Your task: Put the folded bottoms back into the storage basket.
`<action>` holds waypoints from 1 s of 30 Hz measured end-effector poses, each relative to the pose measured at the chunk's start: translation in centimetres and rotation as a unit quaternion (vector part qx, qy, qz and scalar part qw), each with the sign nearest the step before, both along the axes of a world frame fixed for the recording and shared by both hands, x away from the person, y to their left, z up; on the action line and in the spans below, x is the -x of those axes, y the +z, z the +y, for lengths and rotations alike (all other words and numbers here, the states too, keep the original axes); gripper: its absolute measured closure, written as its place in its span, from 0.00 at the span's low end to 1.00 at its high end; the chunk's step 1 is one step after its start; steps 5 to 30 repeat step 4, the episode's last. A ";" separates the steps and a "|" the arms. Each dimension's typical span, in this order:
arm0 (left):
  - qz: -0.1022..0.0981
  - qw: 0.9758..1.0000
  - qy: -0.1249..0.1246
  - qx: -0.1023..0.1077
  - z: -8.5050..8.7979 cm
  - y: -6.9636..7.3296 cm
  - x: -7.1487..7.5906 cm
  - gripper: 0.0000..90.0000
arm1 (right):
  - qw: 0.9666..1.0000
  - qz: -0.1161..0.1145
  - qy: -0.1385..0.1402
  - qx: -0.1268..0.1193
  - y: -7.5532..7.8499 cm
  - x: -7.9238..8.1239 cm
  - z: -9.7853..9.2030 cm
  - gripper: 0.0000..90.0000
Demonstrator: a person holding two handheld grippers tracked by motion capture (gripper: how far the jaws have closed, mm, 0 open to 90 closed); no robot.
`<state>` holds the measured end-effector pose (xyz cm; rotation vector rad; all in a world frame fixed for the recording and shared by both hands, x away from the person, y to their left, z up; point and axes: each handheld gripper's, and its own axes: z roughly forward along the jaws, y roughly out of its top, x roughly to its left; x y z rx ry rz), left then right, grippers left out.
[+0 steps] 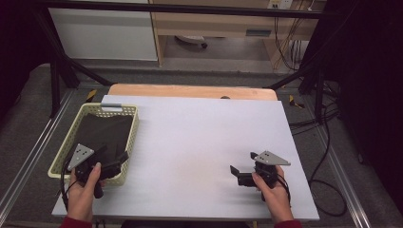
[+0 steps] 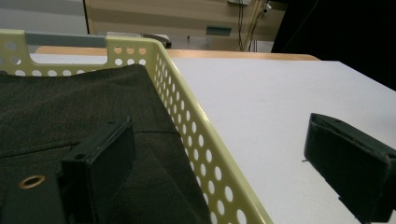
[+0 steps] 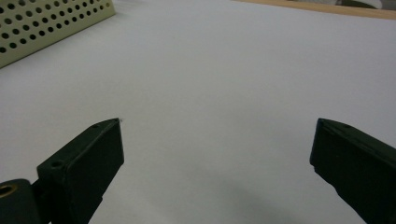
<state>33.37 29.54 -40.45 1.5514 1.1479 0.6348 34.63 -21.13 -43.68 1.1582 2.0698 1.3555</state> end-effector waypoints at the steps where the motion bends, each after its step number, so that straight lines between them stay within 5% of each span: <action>1: 0.000 1.000 0.000 -0.001 -0.1 0.1 0.1 0.10 | 1.000 0.001 0.004 -0.001 -0.1 0.1 0.2 0.04; 4: -0.003 1.000 -0.009 -0.014 -0.7 0.6 0.4 0.10 | 1.000 0.004 0.010 -0.005 -0.3 0.4 0.3 0.04; 30: -0.003 1.000 -0.009 -0.014 -0.7 0.6 0.4 0.10 | 1.000 0.004 0.010 -0.005 -0.3 0.4 0.3 0.04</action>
